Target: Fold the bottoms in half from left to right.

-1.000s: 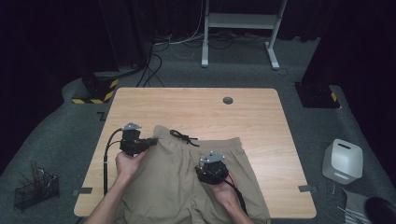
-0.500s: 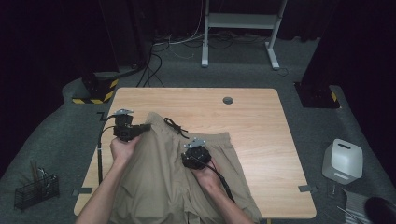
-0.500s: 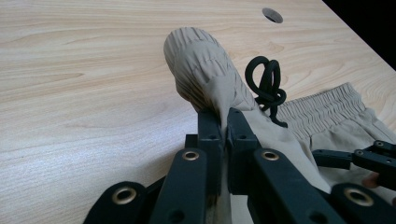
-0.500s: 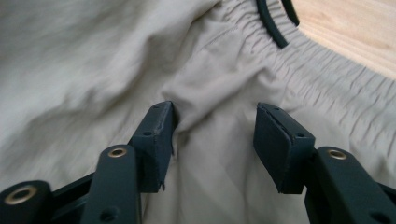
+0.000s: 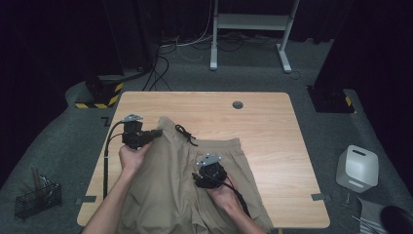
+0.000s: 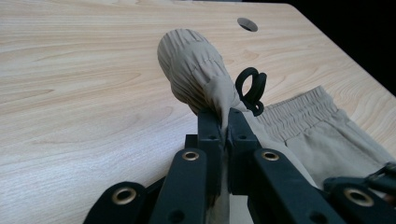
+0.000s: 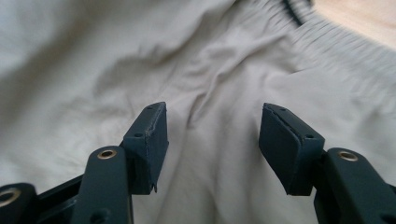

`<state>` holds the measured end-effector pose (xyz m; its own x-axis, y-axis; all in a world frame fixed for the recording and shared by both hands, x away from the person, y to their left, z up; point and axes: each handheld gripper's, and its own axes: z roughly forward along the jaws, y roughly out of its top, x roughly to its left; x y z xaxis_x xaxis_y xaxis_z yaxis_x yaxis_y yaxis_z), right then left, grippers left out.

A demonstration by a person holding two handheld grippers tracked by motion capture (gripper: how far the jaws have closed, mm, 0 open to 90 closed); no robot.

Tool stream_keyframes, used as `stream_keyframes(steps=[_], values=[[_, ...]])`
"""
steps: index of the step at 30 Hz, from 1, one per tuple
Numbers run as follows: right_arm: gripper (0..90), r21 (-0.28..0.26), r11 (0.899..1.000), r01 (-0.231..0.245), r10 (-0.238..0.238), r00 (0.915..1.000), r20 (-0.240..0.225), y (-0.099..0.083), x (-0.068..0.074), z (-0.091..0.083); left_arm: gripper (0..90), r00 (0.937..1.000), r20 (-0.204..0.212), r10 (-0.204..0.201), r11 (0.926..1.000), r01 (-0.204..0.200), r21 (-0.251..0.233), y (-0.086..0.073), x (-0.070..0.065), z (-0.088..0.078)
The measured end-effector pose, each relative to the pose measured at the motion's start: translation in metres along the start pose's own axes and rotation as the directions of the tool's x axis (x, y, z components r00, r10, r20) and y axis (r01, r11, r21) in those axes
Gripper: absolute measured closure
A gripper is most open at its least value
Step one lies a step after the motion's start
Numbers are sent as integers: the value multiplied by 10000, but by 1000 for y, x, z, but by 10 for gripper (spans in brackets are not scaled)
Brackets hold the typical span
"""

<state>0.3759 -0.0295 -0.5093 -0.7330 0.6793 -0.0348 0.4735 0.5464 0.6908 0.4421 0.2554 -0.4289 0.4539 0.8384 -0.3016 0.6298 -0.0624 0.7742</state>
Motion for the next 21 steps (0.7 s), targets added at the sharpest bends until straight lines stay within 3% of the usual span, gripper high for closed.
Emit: stream_keyframes(steps=[2, 7, 10, 13, 16, 21], values=[[412, 217, 9998, -8, 7, 10000, 56, 0, 1, 11, 870, 9998, -100, 157, 9999, -157, 58, 3, -1, 0], [433, -321, 9992, -233, 237, 9996, 137, 12, -5, 30, 871, 9987, -273, 441, 9989, -437, 158, 13, -2, 0], [436, -326, 9990, -301, 304, 9995, 70, 23, -6, 41, 871, 9975, -366, 600, 9980, -593, 198, 20, -5, 2], [434, -222, 9991, -372, 375, 9992, 99, 29, -8, 45, 870, 9975, -215, 666, 9975, -660, 247, 23, -11, 6], [420, -235, 9985, -487, 491, 9987, 160, 26, -10, 38, 870, 9967, -98, 803, 9965, -800, 224, 22, -19, 8], [422, -197, 9979, -623, 634, 9960, 632, 15, -20, 1, 870, 9940, -81, 1091, 9937, -1088, 273, 23, -29, 12]])
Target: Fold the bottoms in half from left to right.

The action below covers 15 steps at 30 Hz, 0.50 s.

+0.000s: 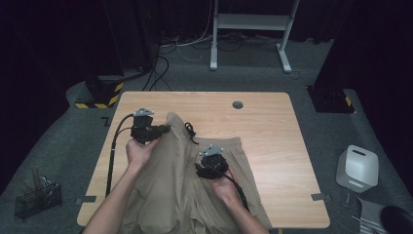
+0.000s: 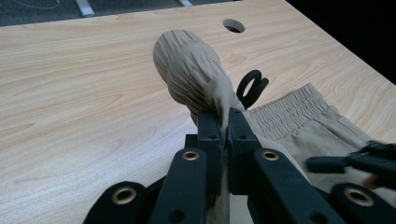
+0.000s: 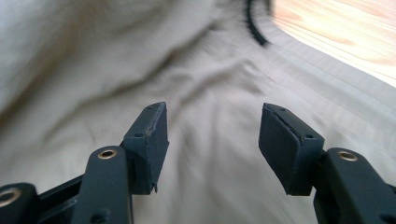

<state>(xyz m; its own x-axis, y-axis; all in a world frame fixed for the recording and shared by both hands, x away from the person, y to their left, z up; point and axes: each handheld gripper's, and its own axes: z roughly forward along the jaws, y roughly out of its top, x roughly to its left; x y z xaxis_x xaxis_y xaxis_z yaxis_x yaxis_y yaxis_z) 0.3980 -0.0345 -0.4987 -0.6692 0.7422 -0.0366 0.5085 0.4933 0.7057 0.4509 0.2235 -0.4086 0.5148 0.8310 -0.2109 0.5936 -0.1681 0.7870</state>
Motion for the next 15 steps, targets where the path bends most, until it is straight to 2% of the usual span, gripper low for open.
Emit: stream_keyframes(steps=[4, 7, 10, 12, 15], values=[[411, 61, 10000, -49, 46, 9994, 341, -17, -18, -31, 870, 9998, -65, 179, 9998, -179, 66, 1, -4, 3], [396, 81, 9998, -158, 153, 9983, 555, -34, -35, -44, 870, 9999, 25, 146, 9999, -146, 41, 1, -6, 4], [378, 256, 9984, -507, 485, 9956, 799, -48, -51, -46, 870, 9996, 264, 38, 10000, -38, -27, 1, -8, 6], [374, 175, 9964, -824, 807, 9933, 827, -56, -60, -45, 870, 9992, 404, 26, 10000, -23, -67, 1, -10, 7], [371, 312, 9953, -914, 885, 9924, 850, -66, -63, -39, 870, 9983, 573, 66, 9999, -61, -93, 2, -14, 9]])
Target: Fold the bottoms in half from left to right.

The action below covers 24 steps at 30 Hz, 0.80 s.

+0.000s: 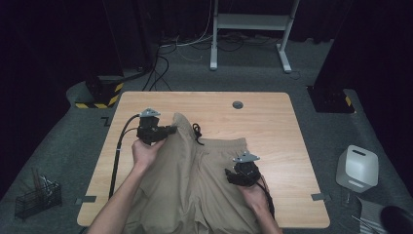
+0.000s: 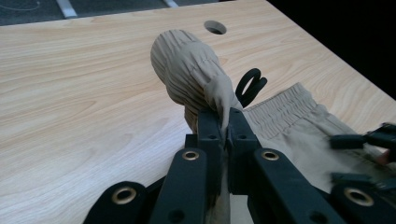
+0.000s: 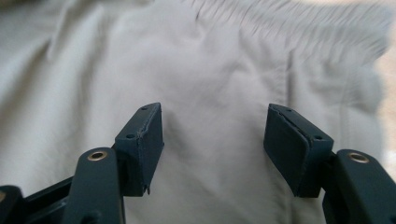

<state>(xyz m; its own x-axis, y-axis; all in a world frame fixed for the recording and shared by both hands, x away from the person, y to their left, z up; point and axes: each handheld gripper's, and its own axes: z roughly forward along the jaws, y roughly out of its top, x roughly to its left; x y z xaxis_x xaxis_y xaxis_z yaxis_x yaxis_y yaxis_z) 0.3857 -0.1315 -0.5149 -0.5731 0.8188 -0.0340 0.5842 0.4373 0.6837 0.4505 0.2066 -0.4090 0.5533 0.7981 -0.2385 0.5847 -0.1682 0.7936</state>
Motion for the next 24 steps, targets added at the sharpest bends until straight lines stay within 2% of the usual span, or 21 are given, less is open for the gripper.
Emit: stream_keyframes(steps=[4, 8, 12, 18, 24], values=[[374, -632, 9980, 47, -56, 9999, -151, -9, -1, 3, 870, 9998, 199, 14, 10000, -12, -95, 1, -7, 3], [381, -626, 9980, 70, -85, 9997, -239, -9, -2, 3, 870, 9989, 466, 29, 9999, -24, -126, 3, -15, 10], [381, -633, 9980, 72, -86, 9997, -229, -9, -2, 3, 869, 9956, 937, 23, 9999, -9, -158, 5, -26, 19], [380, -641, 9979, 73, -88, 9997, -225, -9, -2, 3, 869, 9904, 1351, 305, 9995, -288, -148, 9, -45, 32], [381, -635, 9980, 56, -70, 9997, -217, -9, -2, 3, 868, 9814, 1841, 552, 9985, -553, -43, 16, -65, 46]])
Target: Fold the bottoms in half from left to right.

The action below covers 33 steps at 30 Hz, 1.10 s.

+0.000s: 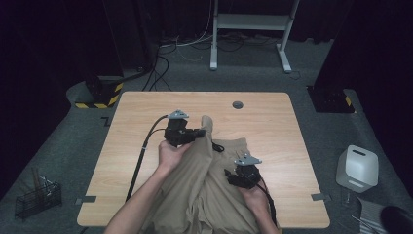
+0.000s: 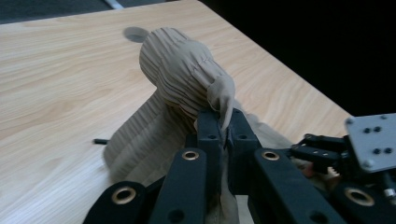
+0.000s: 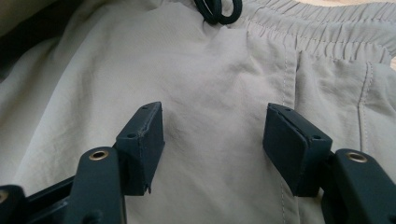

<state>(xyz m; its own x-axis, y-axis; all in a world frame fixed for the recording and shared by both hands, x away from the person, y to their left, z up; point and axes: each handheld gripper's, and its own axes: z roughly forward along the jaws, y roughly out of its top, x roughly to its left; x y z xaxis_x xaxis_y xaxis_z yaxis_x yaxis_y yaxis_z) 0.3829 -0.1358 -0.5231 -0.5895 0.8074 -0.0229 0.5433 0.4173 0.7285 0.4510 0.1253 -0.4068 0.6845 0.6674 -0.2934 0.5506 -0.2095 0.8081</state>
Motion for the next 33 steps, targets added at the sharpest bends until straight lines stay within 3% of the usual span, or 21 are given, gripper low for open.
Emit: stream_keyframes(steps=[5, 16, 21, 25, 29, 32, 33], values=[[382, -12, 10000, 19, -19, 10000, 6, 0, 0, 0, 863, 9995, 284, 158, 9999, -159, 45, 5, -14, 18], [382, 1, 10000, -11, 11, 10000, 8, 0, 0, 0, 849, 9971, 668, 378, 9992, -388, 137, 12, -30, 49], [382, 5, 10000, -4, 4, 10000, 8, 0, 0, 0, 848, 9974, 704, 181, 9951, -248, 955, 1, -29, 78], [382, -15, 10000, 31, -31, 10000, 23, 0, 0, 0, 834, 9981, 606, 108, 9874, -202, 1570, -9, -25, 106], [380, -22, 10000, 51, -51, 10000, 34, 0, 0, 0, 730, 9947, 1023, -132, 9831, -58, 1832, -16, -26, 121], [372, -7, 10000, 11, -11, 10000, 67, 0, 0, 0, 585, 9935, 1061, 405, 9814, -595, 1827, -14, -31, 119], [371, -7, 10000, 17, -17, 10000, 72, 0, 0, 0, 547, 9935, 1065, 403, 9819, -591, 1798, -13, -32, 116]])
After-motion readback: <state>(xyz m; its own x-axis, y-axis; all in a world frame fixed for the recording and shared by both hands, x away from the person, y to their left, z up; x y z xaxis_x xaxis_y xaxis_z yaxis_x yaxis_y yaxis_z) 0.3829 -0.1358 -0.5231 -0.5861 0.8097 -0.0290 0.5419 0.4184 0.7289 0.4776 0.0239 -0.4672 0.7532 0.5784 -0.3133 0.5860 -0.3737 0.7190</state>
